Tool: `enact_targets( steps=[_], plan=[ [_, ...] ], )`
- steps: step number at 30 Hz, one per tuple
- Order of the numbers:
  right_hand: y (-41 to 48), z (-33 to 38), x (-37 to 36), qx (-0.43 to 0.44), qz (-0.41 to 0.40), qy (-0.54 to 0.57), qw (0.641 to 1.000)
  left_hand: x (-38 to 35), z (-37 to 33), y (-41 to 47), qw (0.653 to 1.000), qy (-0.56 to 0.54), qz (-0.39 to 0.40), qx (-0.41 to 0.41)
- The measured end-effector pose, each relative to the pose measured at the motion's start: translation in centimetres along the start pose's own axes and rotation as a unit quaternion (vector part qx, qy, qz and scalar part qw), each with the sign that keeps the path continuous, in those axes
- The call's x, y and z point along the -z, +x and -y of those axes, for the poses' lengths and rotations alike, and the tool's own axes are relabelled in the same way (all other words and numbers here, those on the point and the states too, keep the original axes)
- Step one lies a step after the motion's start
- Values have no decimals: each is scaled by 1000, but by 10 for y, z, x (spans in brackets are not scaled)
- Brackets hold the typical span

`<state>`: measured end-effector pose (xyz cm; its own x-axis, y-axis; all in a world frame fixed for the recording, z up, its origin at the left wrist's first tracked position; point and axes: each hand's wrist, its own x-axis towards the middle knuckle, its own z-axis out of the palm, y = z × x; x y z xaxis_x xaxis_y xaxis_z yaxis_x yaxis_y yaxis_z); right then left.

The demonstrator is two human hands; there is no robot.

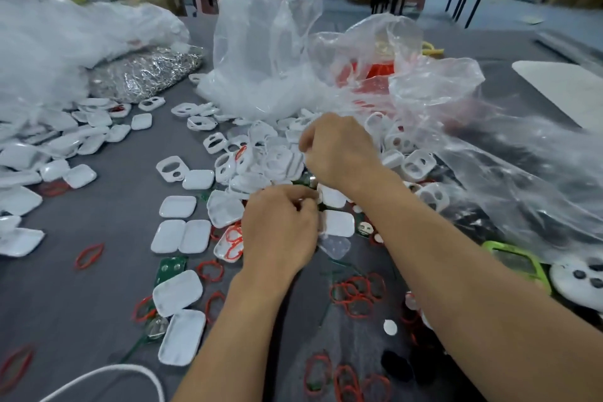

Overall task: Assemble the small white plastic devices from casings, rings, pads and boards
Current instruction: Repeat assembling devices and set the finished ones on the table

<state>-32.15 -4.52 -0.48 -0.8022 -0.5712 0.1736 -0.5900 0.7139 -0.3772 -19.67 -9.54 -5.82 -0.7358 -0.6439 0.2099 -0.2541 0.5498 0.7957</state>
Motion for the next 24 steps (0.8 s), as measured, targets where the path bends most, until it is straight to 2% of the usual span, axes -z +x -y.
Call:
enact_targets(
  steps=[2,4,5,9,11,13,14,16,18,20,21,22,24],
  plan=[
    [10,11,-8,43,65,64,995,-1,2,1,1000,26,1,1],
    [14,19,-16,75,130,10,989,1,2,2,998,68,-1,9],
    [15,22,-19,83,128,-17,988,2,1,2,997,74,-5,17],
    [6,16,-8,84,16,-8,996,7,1,1,995,40,-63,63],
    [-7,5,8,33,-26,68,997,8,1,1,991,8,-117,71],
    [-28,-5,25,-27,-60,188,980,9,-3,-3,988,-98,-113,33],
    [-42,-8,32,-65,-48,271,959,8,-7,-5,980,-188,-71,8],
    [-71,-13,40,-139,22,433,890,6,-15,-10,936,-350,38,-24],
    [-95,-19,41,-185,94,547,811,4,-23,-15,900,-415,129,-25],
    [-112,-28,40,-200,136,594,767,0,-32,-20,866,-465,185,24],
    [-118,-36,40,-205,142,598,762,-1,-35,-22,841,-501,195,60],
    [-123,-44,41,-212,125,579,777,-2,-35,-22,813,-540,197,93],
    [-130,-67,43,-209,29,458,863,-2,-32,-20,780,-580,196,132]
  ],
)
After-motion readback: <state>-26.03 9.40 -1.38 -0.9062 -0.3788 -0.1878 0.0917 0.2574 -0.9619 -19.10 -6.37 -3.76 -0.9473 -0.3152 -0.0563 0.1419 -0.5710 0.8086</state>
